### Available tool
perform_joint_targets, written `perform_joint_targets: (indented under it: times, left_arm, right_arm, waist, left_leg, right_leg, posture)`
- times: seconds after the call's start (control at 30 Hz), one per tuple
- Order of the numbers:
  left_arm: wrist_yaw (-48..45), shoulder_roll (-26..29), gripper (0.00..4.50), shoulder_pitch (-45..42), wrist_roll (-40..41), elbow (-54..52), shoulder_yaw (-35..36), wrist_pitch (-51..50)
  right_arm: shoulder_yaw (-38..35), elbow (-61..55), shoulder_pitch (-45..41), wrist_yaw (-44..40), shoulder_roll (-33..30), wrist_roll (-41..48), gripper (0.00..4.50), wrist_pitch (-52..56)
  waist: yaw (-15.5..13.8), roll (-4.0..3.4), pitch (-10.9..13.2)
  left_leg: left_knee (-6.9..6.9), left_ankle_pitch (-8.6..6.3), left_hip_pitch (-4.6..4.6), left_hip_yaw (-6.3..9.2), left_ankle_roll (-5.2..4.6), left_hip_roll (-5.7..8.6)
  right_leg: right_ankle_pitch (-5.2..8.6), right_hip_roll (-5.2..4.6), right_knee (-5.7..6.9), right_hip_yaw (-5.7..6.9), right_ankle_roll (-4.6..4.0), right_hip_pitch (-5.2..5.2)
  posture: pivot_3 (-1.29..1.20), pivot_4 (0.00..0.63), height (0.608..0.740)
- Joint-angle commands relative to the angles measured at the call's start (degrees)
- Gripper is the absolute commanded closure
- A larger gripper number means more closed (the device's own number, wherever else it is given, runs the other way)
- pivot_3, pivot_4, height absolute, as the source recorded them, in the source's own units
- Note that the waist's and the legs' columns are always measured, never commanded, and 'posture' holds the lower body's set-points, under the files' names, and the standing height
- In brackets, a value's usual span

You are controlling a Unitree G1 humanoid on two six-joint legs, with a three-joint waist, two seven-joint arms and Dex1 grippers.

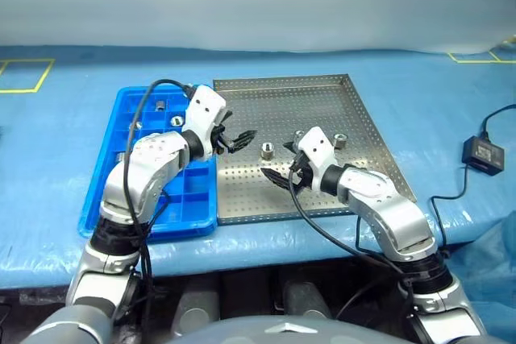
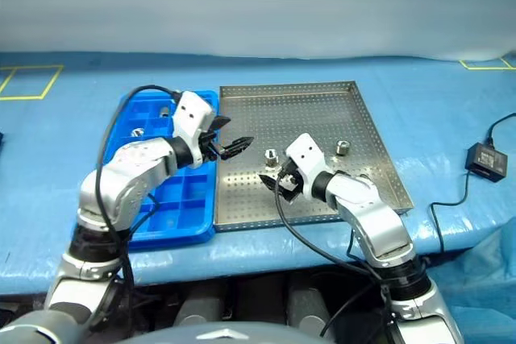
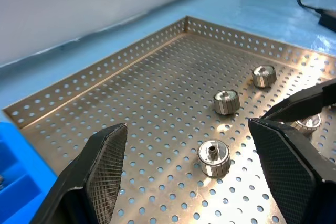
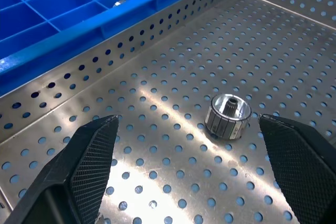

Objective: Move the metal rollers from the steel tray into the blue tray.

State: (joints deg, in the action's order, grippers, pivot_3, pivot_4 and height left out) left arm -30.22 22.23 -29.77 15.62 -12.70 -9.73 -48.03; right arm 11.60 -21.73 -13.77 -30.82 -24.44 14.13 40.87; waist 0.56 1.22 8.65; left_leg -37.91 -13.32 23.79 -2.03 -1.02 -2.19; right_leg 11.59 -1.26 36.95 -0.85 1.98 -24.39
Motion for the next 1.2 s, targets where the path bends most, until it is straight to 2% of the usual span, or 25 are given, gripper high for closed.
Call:
perform_joint_targets:
  times: [0.03,0.37,0.83,0.93,1.0,1.17,1.2]
  left_arm:
    - [-2.03,-0.80,0.50,-2.68,-1.47,5.79,-2.24,3.47]
    - [-4.71,-6.19,0.50,-7.04,-3.27,21.30,-4.34,7.56]
    - [-2.58,-10.85,0.50,-9.07,-9.54,29.98,-6.52,10.53]
    - [-1.23,-11.52,1.07,-8.41,-10.36,30.20,-6.17,11.23]
    - [-1.01,-11.88,1.72,-8.03,-10.65,30.28,-6.08,11.78]
    - [-0.91,-12.51,1.72,-7.62,-11.12,30.72,-6.12,12.12]
    - [-1.06,-12.56,1.88,-7.47,-11.05,30.60,-6.07,12.24]
  right_arm:
    - [-1.32,-4.67,1.35,0.59,-0.96,0.28,0.00,1.04]
    - [-1.56,-9.44,5.05,1.24,-2.30,0.92,0.00,3.23]
    - [-0.33,-10.05,5.52,2.79,-1.66,0.52,0.00,3.49]
    - [-0.17,-9.87,5.56,2.92,-1.57,0.50,0.00,3.35]
    - [0.02,-9.67,5.53,2.96,-1.52,0.49,0.00,3.28]
    - [0.21,-9.27,4.89,3.13,-1.33,0.54,0.00,3.24]
    - [0.23,-9.22,4.78,3.14,-1.30,0.54,0.00,3.24]
  waist:
    - [0.31,0.00,0.00]
    - [1.50,0.01,0.00]
    - [2.67,0.01,0.00]
    - [2.92,0.01,0.00]
    - [3.04,0.01,0.00]
    - [3.14,0.01,0.00]
    - [3.15,0.01,0.00]
  left_leg:
    - [0.00,0.00,0.01,0.00,0.00,0.00]
    - [-0.07,0.00,0.03,0.01,-0.01,0.05]
    - [-0.06,0.00,0.05,0.03,-0.01,0.06]
    - [-0.06,0.00,0.04,0.04,-0.01,0.06]
    - [-0.06,0.00,0.04,0.03,-0.01,0.06]
    - [-0.06,0.00,0.03,0.03,-0.01,0.06]
    - [-0.06,0.00,0.03,0.03,-0.01,0.06]
  right_leg:
    - [0.00,-0.01,0.00,0.00,0.00,-0.01]
    - [-0.02,-0.08,-0.02,-0.06,0.07,-0.03]
    - [-0.06,-0.08,-0.02,-0.11,0.13,-0.04]
    - [-0.07,-0.08,-0.02,-0.11,0.15,-0.04]
    - [-0.11,-0.08,-0.01,-0.13,0.23,-0.04]
    - [-0.20,-0.08,-0.02,-0.14,0.38,-0.05]
    - [-0.20,-0.08,-0.02,-0.14,0.38,-0.05]
  posture:
    - [-0.05,0.150,0.740]
    - [-0.12,0.150,0.740]
    - [-0.14,0.150,0.740]
    - [-0.13,0.150,0.740]
    - [-0.13,0.150,0.740]
    - [-0.13,0.150,0.740]
    - [-0.13,0.150,0.740]
